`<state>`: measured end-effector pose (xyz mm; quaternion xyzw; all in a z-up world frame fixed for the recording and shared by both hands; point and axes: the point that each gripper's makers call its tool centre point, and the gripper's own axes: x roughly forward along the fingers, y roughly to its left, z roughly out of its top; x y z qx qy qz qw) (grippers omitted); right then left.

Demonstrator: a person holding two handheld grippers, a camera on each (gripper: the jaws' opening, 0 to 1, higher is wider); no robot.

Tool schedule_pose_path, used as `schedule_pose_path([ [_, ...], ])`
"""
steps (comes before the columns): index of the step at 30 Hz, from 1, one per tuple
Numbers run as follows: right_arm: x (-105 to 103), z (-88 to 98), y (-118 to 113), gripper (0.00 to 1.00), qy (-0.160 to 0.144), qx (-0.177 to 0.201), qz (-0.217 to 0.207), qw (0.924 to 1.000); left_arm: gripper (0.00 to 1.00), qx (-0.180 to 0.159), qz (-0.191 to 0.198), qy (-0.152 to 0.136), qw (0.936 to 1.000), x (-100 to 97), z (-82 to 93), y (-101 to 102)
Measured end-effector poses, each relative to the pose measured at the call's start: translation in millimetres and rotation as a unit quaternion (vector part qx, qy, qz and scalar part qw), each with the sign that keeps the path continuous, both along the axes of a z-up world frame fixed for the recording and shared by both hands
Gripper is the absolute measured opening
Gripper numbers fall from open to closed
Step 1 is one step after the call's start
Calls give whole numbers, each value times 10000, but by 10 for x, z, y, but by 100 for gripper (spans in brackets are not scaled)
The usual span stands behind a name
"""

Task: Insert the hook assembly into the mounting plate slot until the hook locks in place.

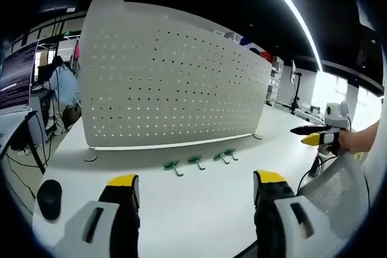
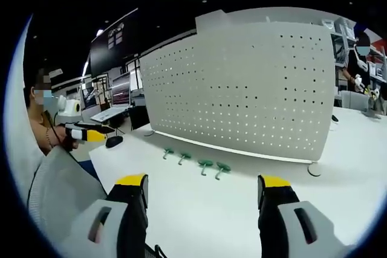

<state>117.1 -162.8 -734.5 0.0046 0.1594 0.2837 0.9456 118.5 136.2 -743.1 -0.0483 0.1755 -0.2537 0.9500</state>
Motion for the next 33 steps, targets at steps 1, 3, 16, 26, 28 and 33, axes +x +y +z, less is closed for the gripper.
schedule_pose_path([
  [1, 4, 3, -1, 71, -8, -7, -2, 10000, 79, 2, -2, 2, 10000, 2, 0, 0],
  [3, 9, 13, 3, 71, -3, -10, -2, 10000, 79, 1, -6, 1, 10000, 9, 2, 2],
  [16, -10, -64, 11, 71, 134, -20, 62, 9999, 78, 128, -209, 39, 9997, 28, -36, -48],
  [26, 12, -54, 24, 72, 128, -18, 89, 9999, 78, 303, -439, 79, 9985, 64, -76, -89],
  [28, 17, -63, 26, 72, 138, -52, 104, 9998, 78, 341, -517, 86, 9980, 79, -83, -114],
  [33, 14, -79, 36, 72, 160, -90, 148, 9997, 78, 428, -593, 31, 9973, 125, -65, -119],
])
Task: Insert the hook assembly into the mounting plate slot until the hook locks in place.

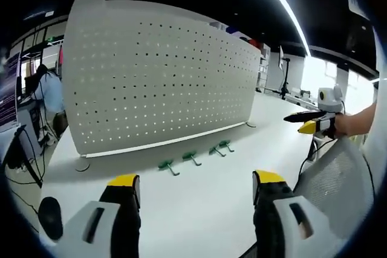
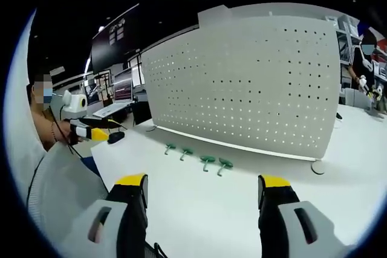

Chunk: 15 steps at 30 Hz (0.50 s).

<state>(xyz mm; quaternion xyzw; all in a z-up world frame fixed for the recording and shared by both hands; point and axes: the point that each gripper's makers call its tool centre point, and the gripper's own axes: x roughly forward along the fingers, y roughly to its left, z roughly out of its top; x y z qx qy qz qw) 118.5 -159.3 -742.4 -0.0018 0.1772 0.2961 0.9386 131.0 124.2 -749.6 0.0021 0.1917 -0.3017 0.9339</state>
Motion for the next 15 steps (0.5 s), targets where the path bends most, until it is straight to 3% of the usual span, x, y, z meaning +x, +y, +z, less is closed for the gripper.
schedule_pose_path([
  [15, -28, -15, 25, 72, 65, -51, 27, 10000, 78, 178, -369, 112, 9991, 152, -83, -30],
])
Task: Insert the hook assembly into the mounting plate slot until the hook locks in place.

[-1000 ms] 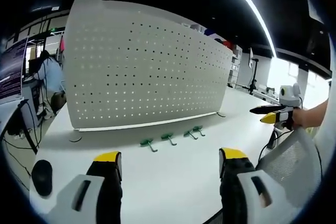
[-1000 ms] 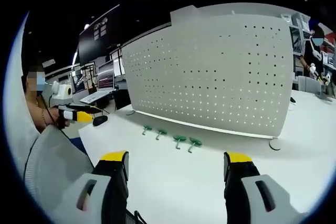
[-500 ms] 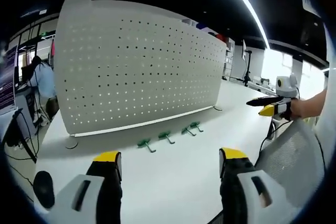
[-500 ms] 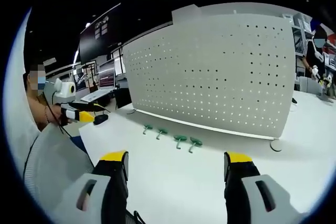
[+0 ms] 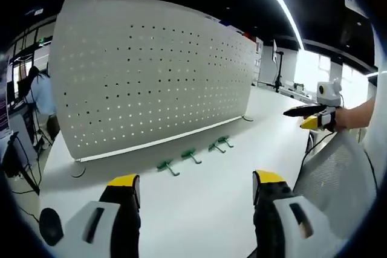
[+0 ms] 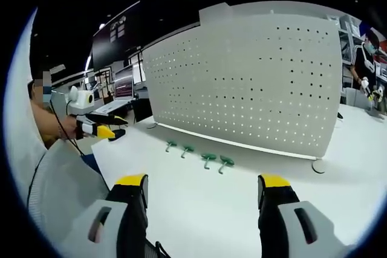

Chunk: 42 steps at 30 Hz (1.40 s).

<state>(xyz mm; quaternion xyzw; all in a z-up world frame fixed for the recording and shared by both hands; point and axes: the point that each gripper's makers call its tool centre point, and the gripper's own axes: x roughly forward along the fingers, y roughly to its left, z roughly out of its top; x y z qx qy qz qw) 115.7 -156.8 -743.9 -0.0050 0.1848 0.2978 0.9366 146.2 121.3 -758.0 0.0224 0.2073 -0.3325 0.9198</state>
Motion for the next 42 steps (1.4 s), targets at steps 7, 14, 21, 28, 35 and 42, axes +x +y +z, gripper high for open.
schedule_pose_path([
  [7, -7, -4, -4, 72, 8, 23, -9, 10000, 79, -24, -128, 24, 9999, 80, 7, -39],
  [14, -26, -3, 22, 72, 18, 20, 28, 10000, 80, 172, -430, 115, 9989, 152, -63, -65],
  [21, -51, -28, 28, 71, 62, 25, 37, 10000, 81, 389, -683, 224, 9967, 250, -139, -57],
  [28, -75, -51, 28, 70, 105, -35, 58, 9999, 80, 682, -816, 284, 9939, 371, -237, -3],
  [35, -90, -69, 28, 70, 128, -48, 60, 9999, 80, 861, -1047, 370, 9901, 435, -318, -27],
  [42, -96, -70, 16, 70, 123, -35, 24, 9999, 80, 1137, -1329, 304, 9841, 507, -353, -74],
])
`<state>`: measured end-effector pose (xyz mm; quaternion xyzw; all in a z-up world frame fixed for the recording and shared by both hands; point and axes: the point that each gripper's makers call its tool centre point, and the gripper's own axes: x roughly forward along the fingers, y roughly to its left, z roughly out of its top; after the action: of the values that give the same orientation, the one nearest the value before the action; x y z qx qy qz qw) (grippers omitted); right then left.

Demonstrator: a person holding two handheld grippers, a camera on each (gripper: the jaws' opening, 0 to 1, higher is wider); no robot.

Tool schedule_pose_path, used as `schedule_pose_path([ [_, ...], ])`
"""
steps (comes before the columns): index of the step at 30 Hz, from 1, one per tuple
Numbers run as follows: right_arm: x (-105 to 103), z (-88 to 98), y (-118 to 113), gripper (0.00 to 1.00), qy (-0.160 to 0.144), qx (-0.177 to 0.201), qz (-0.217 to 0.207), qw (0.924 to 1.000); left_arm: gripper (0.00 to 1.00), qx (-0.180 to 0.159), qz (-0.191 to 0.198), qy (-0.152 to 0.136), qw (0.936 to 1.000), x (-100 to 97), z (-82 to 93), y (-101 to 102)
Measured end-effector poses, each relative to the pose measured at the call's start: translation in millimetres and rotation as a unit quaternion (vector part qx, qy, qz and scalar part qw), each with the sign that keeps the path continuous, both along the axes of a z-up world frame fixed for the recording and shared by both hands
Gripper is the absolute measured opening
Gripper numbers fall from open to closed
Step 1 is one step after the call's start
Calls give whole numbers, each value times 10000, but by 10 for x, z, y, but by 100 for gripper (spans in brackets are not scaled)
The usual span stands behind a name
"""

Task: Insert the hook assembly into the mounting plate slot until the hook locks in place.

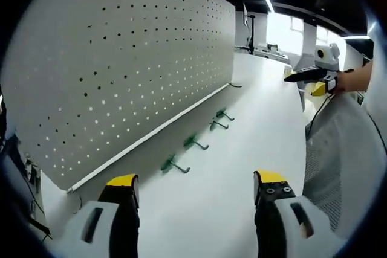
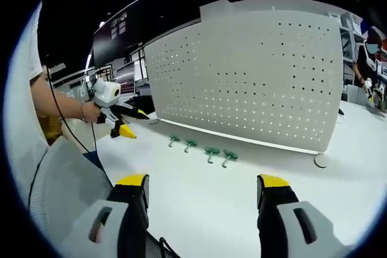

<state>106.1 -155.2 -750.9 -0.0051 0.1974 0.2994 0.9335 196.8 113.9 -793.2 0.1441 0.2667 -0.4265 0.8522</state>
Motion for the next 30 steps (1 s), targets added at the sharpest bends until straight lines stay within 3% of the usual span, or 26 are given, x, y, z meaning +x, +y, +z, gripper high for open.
schedule_pose_path([
  [20, -25, 17, -10, 70, -29, 5, -32, 10000, 79, 527, -436, 47, 9976, 248, -151, 40],
  [27, -35, 8, -31, 70, -20, 6, -45, 10000, 77, 714, -642, 89, 9953, 334, -192, 15],
  [30, -44, 8, -31, 70, -12, 1, -39, 10000, 77, 956, -889, 88, 9914, 359, -241, 6],
])
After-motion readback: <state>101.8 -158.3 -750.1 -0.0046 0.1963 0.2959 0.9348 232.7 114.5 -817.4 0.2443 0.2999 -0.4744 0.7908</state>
